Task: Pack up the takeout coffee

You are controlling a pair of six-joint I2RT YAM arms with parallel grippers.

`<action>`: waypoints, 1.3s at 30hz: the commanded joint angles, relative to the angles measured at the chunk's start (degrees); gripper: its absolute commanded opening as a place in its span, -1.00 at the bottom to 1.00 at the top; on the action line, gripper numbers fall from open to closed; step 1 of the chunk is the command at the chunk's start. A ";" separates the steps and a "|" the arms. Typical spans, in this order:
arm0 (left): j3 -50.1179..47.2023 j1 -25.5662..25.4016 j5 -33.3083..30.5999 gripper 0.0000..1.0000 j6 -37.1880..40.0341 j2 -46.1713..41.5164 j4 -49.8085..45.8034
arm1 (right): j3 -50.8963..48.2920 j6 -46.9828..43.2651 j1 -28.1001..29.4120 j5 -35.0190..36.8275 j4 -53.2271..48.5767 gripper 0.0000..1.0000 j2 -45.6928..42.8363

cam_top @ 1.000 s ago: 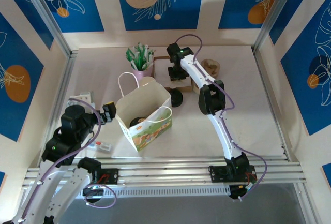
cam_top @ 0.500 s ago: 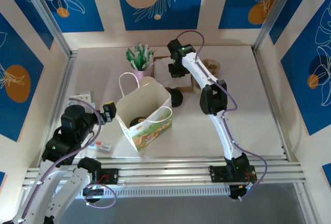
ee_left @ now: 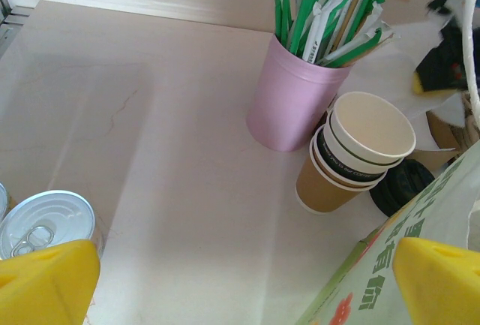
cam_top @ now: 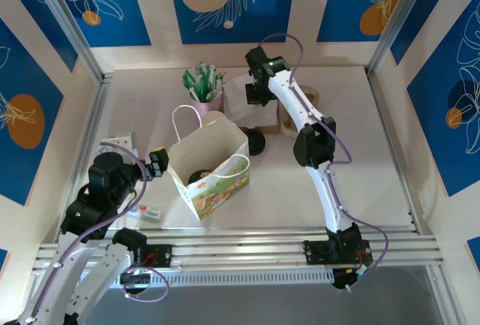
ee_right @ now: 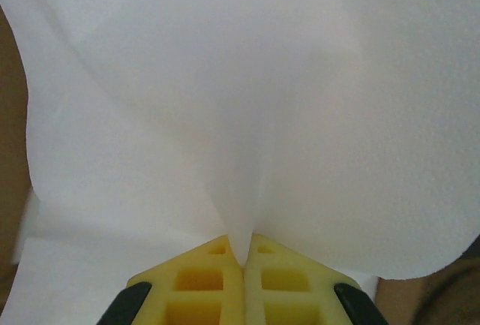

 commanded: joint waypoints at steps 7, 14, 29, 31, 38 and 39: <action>-0.55 -0.32 0.68 1.00 0.90 -0.58 0.40 | -6.94 1.61 -1.21 -4.87 1.94 -1.00 -24.56; -0.46 -0.32 0.93 1.00 0.90 -0.73 0.40 | -27.72 0.00 5.17 -13.82 13.21 -1.00 -46.26; -0.55 -0.33 1.19 1.00 0.80 -1.52 0.36 | -55.59 -8.91 27.39 -13.00 25.72 -1.00 -58.88; -0.55 -0.32 1.10 1.00 0.72 -1.61 0.32 | -55.47 -9.26 28.81 -11.33 26.08 -1.00 -57.58; -0.55 -0.32 0.74 1.00 0.63 -1.88 0.04 | -55.99 -9.53 30.69 -8.48 24.95 -1.00 -52.84; -0.55 -0.32 0.74 1.00 0.63 -1.88 0.05 | -56.29 -9.55 30.99 -7.35 24.64 -1.00 -52.51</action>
